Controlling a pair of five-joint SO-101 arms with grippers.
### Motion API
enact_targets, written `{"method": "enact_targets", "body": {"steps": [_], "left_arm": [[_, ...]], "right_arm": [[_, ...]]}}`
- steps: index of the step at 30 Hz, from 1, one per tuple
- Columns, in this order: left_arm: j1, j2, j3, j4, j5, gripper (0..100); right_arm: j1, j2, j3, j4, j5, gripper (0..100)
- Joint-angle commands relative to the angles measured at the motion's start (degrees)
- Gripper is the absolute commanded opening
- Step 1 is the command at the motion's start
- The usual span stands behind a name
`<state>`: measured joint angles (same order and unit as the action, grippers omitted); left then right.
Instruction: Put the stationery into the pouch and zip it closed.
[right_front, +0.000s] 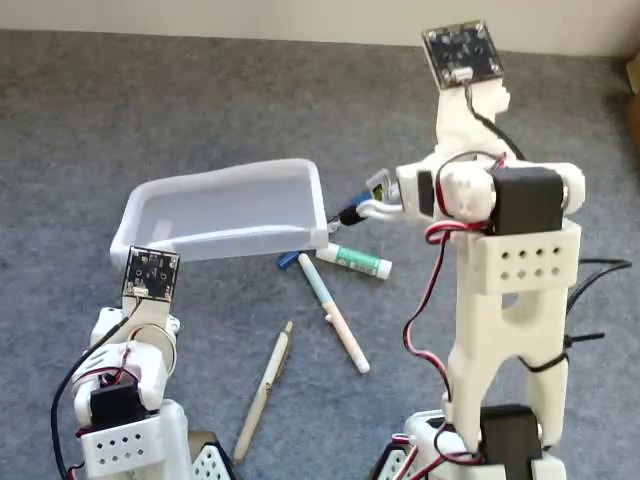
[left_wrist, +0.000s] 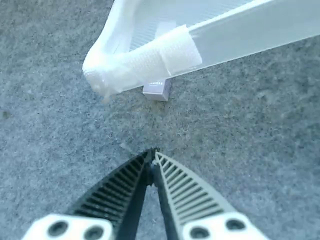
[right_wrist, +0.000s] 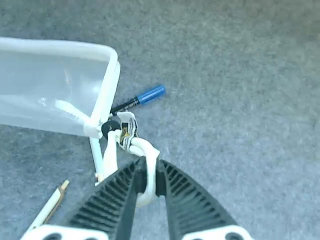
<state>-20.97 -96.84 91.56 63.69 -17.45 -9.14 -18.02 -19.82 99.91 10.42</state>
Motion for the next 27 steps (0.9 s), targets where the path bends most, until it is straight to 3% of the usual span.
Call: {"method": "enact_targets", "body": {"steps": [1, 4, 12, 21, 27], "left_arm": [[-0.75, -0.57, -0.48, -1.14, -0.44, 1], [-0.75, -0.57, -0.48, -1.14, -0.44, 1], [-0.84, -0.57, -0.48, -1.14, -0.44, 1], [-0.84, -0.57, -0.48, -1.14, -0.44, 1], [-0.84, -0.57, -0.48, -1.14, -0.44, 1]], "right_arm": [[0.84, -6.02, 5.23, 1.01, 0.62, 0.5], [0.84, -9.71, 12.09, 1.01, 1.14, 0.5], [0.84, -14.64, 29.23, 0.92, 12.4, 1.2], [5.14, -15.16, 30.73, 1.1, 15.3, 22.8], [6.55, -15.16, 30.73, 0.92, 16.97, 23.1]]}}
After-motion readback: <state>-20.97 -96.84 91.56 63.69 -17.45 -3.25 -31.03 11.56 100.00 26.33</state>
